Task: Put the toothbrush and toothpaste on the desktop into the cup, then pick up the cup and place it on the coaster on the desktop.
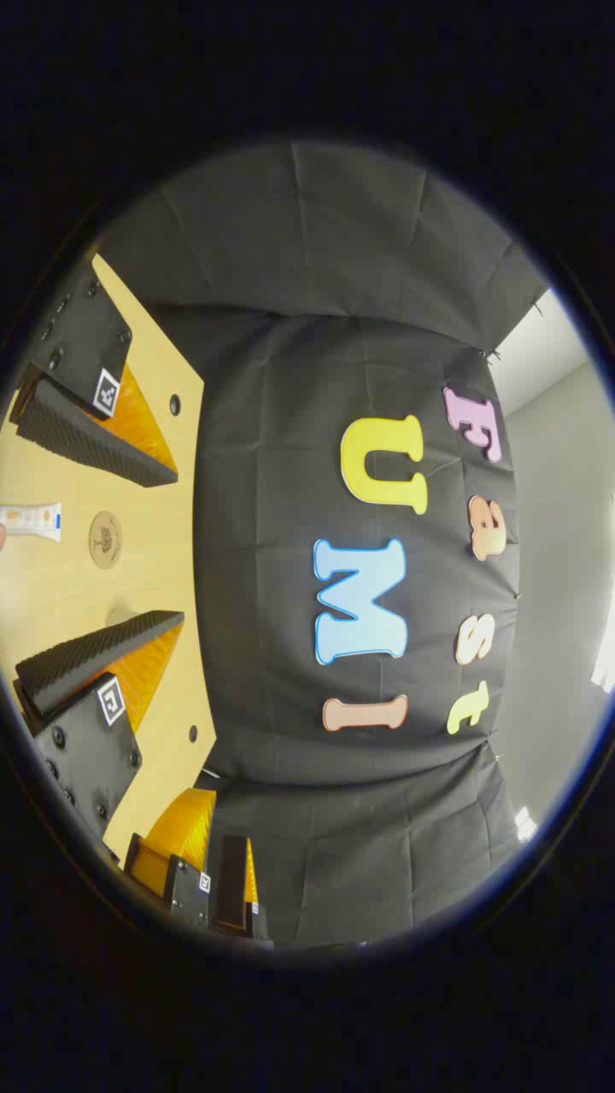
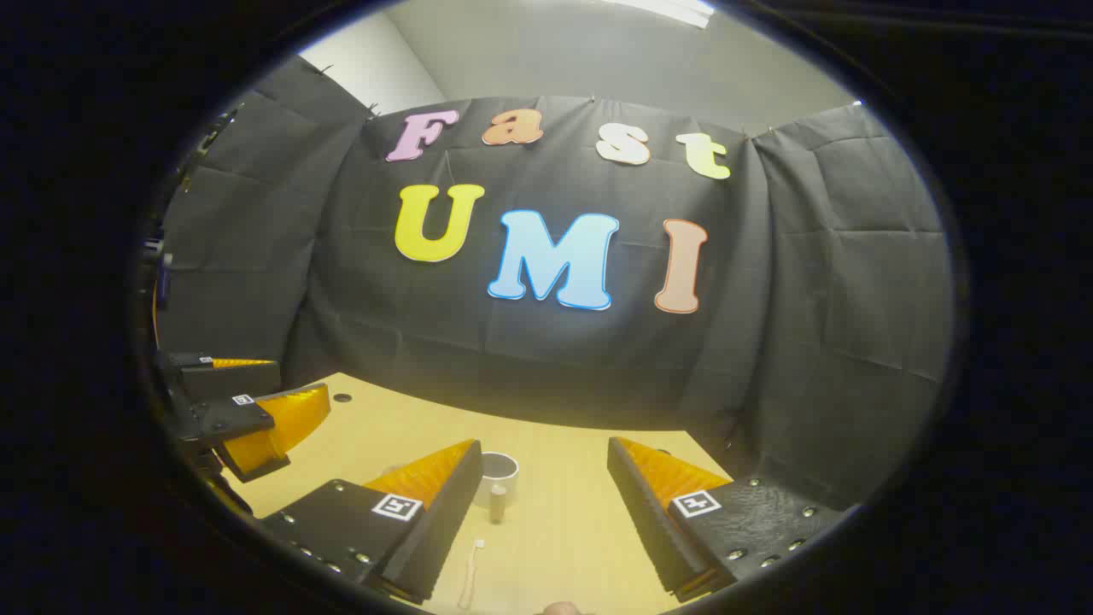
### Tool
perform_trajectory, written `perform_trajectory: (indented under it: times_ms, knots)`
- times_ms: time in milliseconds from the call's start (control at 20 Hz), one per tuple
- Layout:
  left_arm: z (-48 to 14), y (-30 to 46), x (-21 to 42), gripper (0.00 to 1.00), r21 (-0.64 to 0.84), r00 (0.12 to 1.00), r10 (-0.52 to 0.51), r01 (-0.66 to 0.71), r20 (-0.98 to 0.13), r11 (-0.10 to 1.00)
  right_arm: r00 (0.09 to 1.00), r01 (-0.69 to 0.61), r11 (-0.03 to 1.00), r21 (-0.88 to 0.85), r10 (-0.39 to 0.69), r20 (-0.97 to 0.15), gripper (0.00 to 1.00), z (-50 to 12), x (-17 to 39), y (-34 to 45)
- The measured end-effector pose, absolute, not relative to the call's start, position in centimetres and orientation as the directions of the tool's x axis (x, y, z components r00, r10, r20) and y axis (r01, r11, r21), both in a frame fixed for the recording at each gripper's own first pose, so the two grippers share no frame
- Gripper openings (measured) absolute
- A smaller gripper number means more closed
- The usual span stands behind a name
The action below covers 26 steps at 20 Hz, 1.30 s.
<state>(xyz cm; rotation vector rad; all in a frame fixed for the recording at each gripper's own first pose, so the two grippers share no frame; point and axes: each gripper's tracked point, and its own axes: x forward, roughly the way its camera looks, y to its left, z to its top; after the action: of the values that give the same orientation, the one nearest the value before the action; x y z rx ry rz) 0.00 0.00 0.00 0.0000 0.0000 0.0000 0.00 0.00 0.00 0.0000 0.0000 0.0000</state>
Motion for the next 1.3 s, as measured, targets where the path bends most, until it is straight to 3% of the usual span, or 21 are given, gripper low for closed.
perform_trajectory:
  times_ms: [850,1300]
  knots:
    - [0.1,0.1,-0.4,0.94,0.008,1.0,-0.007,0.007,-0.002,1.0,0.999,-0.03,1.0,0.001,0.03,-0.013,0.9,0.2,-0.2,1.1]
    - [-2.8,0.5,0.0,0.94,-0.013,0.996,-0.011,0.01,-0.085,1.0,0.996,-0.052,0.999,0.008,0.052,-0.073,0.91,-2.1,0.4,2.4]
